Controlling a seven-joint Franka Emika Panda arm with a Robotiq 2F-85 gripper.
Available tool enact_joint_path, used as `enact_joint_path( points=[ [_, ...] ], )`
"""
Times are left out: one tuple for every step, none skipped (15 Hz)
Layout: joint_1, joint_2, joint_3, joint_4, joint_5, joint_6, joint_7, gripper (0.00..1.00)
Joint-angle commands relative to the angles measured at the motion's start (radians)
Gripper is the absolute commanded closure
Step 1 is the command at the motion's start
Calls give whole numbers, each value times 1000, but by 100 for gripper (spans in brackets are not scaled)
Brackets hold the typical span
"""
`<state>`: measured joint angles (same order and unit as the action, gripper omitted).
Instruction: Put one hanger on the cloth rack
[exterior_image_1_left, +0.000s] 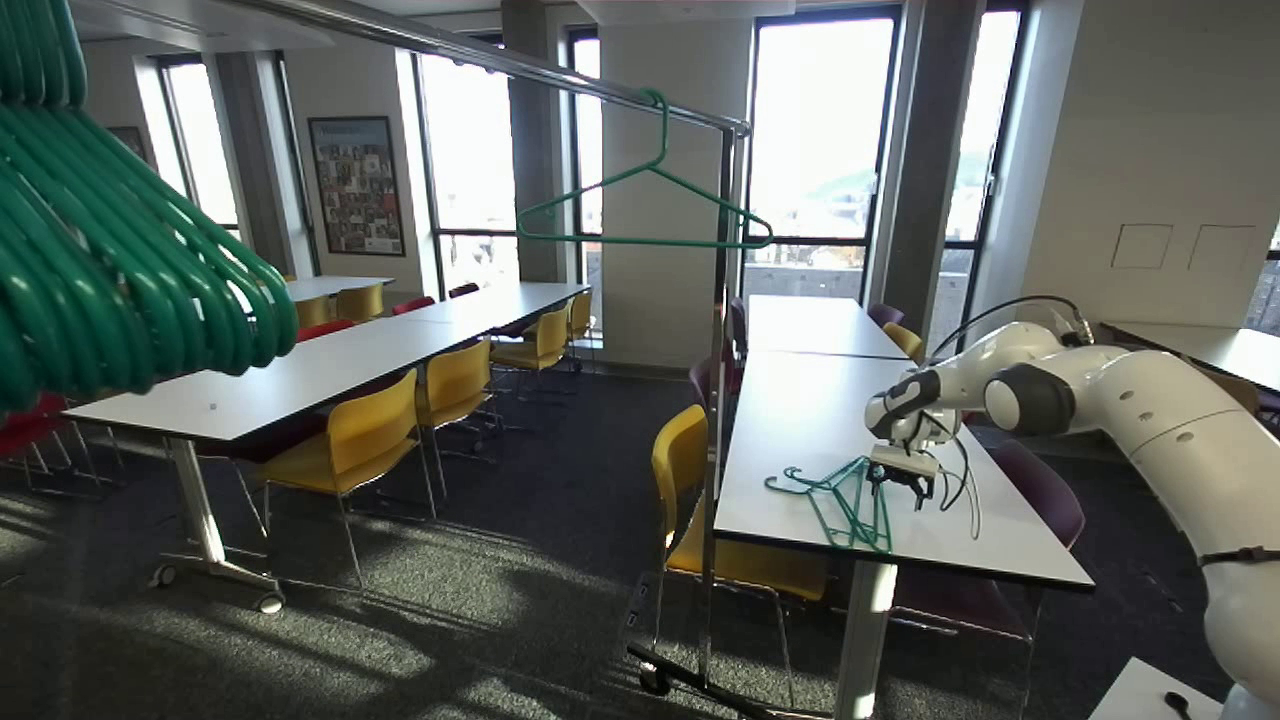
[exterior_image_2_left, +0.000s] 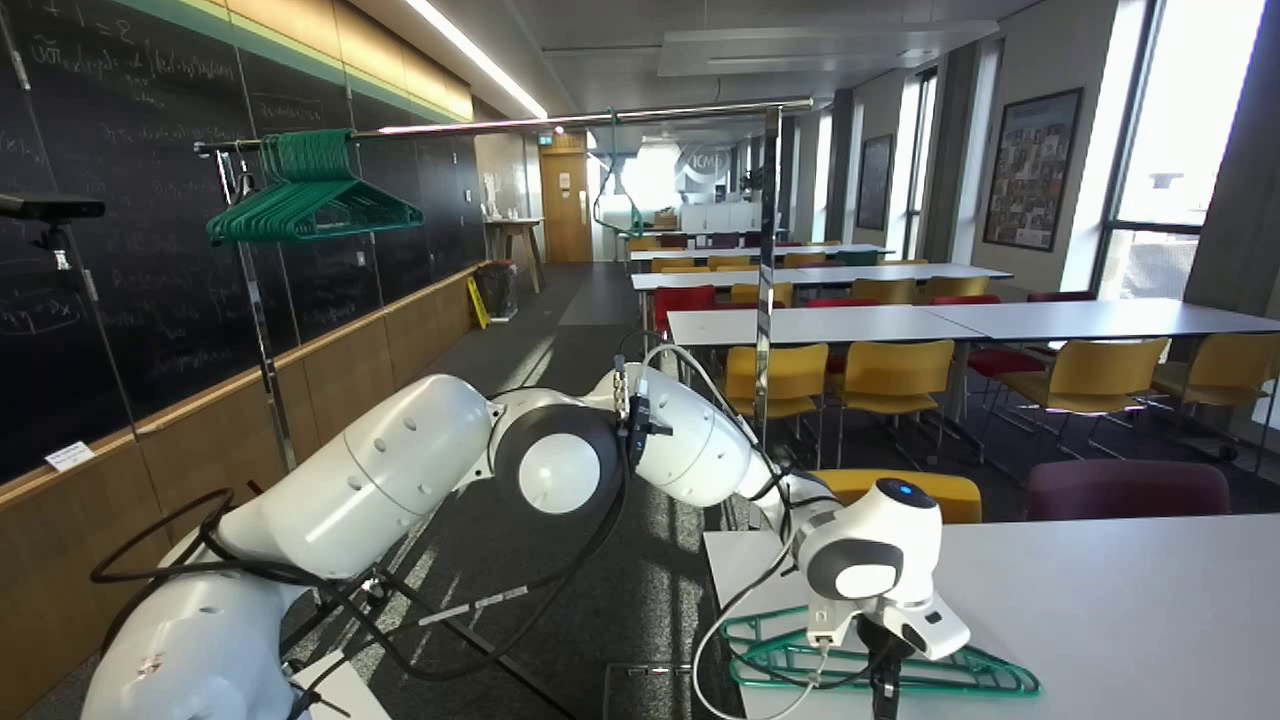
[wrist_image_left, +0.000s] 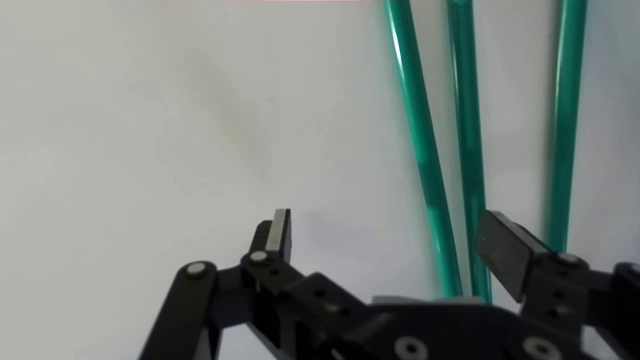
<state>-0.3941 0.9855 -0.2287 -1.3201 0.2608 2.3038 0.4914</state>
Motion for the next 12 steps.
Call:
enact_joint_path(
  points=[
    [-13, -55, 10, -58, 5, -16, -43, 0],
    [-15, -57, 10, -61, 5, -16, -46, 0],
    [-16, -59, 10, -63, 6, -16, -50, 0],
    [-17, -60, 10, -65, 6, -16, -54, 0],
    [-18, -61, 10, -67, 7, -17, -58, 0],
    [-19, -61, 10, -69, 7, -17, -61, 0],
    [-21, -65, 10, -75, 8, -15, -67, 0],
    [-22, -67, 10, -79, 9, -13, -72, 0],
    [-24, -67, 10, -81, 9, -13, -76, 0],
    [-25, -66, 9, -81, 8, -14, -77, 0],
    [-26, -65, 8, -82, 8, -15, -77, 0],
    [-26, -64, 8, -84, 7, -15, -78, 0]
  ],
)
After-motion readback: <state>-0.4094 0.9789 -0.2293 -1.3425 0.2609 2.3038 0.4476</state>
